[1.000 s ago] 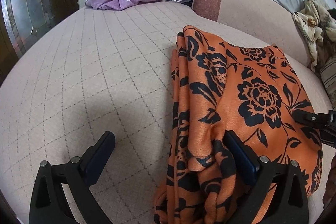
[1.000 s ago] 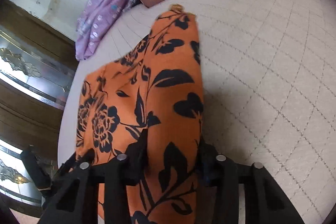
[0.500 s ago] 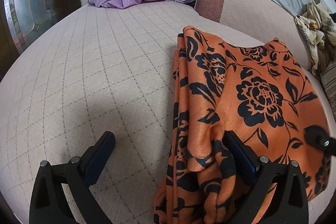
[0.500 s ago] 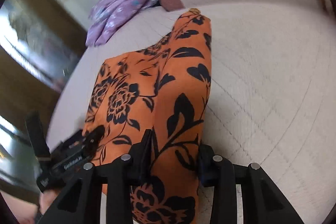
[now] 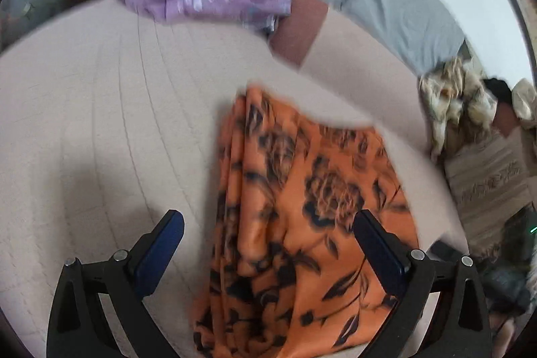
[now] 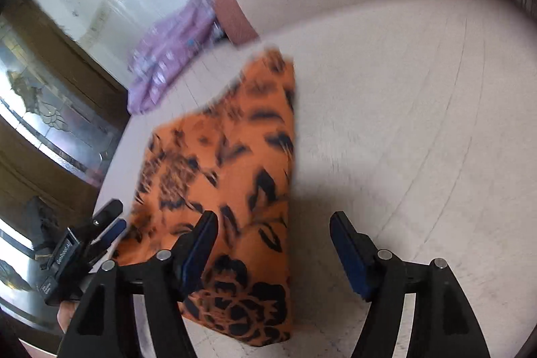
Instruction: Fold small clothes
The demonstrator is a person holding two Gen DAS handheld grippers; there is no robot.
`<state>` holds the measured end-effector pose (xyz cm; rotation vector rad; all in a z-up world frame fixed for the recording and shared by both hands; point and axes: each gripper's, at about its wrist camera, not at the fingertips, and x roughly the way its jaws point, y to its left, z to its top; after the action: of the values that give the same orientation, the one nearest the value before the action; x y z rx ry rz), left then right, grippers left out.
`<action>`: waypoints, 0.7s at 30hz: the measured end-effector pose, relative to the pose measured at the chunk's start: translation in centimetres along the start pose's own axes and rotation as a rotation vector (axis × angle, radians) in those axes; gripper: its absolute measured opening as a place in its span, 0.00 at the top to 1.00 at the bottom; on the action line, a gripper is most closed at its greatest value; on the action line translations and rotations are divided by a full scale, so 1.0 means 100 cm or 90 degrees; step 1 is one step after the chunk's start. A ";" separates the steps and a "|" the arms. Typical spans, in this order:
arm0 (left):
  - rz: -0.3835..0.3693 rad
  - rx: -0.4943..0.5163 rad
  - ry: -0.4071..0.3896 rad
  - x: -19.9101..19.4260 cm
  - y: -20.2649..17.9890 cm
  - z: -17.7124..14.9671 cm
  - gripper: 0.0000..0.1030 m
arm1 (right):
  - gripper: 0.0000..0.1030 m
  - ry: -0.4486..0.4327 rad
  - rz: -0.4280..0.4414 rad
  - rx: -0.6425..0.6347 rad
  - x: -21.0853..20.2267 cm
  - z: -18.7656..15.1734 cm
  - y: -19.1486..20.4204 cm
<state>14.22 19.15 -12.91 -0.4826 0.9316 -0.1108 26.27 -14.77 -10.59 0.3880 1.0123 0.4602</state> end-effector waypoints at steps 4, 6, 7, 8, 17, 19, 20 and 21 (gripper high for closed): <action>0.006 -0.037 0.044 0.005 0.015 -0.002 0.60 | 0.30 -0.051 0.035 -0.065 -0.025 0.010 0.034; -0.011 -0.042 0.048 0.001 0.016 -0.001 0.61 | 0.26 -0.043 0.061 -0.112 -0.022 0.012 0.055; -0.011 -0.048 0.050 0.000 0.017 -0.002 0.59 | 0.24 -0.027 0.068 -0.132 -0.013 0.011 0.061; -0.014 -0.056 0.054 0.000 0.018 -0.002 0.57 | 0.22 -0.005 0.067 -0.137 -0.002 0.009 0.061; -0.061 -0.053 0.018 -0.006 0.014 0.044 0.33 | 0.18 0.081 0.097 -0.095 0.037 -0.002 0.036; 0.022 -0.055 0.116 0.041 0.027 0.037 0.55 | 0.18 0.084 0.104 -0.088 0.036 -0.001 0.035; 0.006 -0.081 0.101 0.041 0.034 0.035 0.55 | 0.18 0.086 0.107 -0.087 0.034 0.000 0.035; -0.003 -0.078 0.079 0.031 0.032 0.036 0.55 | 0.18 0.087 0.114 -0.086 0.031 0.001 0.034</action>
<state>18.56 22.28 -14.87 -0.5969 1.0623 -0.0889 27.16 -10.24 -11.02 0.3304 1.0756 0.7208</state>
